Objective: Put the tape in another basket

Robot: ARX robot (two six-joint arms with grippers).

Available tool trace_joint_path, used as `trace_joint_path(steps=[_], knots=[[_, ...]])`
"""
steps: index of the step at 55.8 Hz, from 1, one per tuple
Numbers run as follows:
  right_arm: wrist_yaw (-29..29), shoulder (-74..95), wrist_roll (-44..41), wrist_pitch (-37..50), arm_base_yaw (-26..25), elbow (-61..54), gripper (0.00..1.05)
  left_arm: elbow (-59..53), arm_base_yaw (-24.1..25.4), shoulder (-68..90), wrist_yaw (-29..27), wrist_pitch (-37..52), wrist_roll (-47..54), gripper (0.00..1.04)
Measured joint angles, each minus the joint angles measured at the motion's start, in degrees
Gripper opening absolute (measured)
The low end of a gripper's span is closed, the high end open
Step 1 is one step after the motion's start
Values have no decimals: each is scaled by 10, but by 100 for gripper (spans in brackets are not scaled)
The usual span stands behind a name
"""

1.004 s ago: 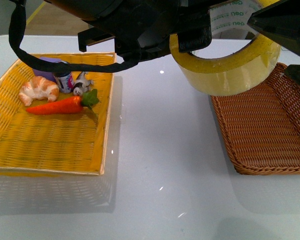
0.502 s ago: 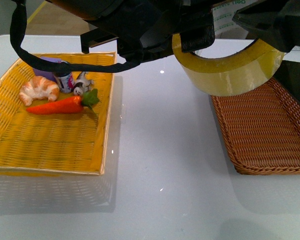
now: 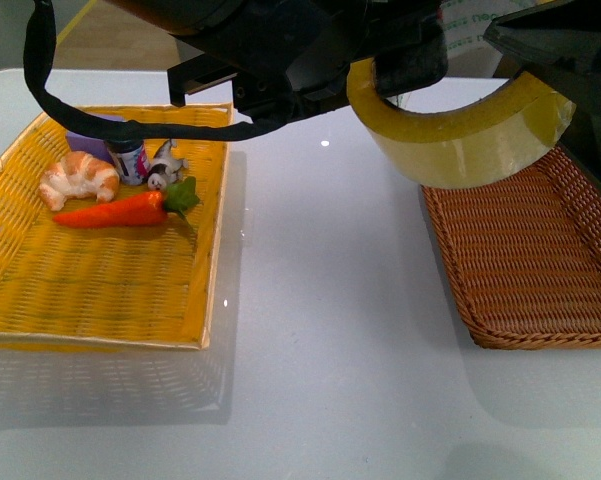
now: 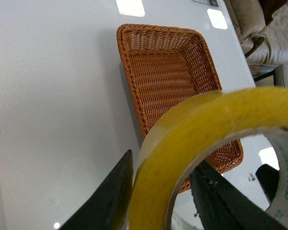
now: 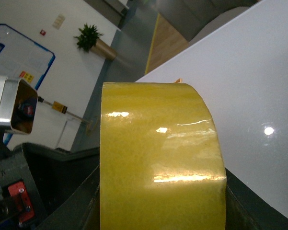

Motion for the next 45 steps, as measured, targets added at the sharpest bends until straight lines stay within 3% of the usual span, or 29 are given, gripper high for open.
trace_joint_path(steps=[13,19,30,33,35,37,41,45], knots=[[-6,1,0,12,0,-6,46,-3,0,-3,4,8,-5,76],[-2,1,1,13,-14,-9,46,-22,7,-26,3,28,-4,98],[4,1,5,13,-30,-13,46,-64,24,-103,7,60,-5,96],[5,1,5,13,-31,-15,46,-100,23,-123,-90,144,45,89],[5,1,5,13,-32,-16,46,-146,28,-144,-194,236,108,81],[5,1,5,13,-32,-16,46,-180,37,-164,-250,283,145,76],[6,1,5,13,-35,-18,46,-250,72,-224,-306,338,229,63],[12,1,6,13,-41,-19,46,-316,114,-291,-291,356,274,47]])
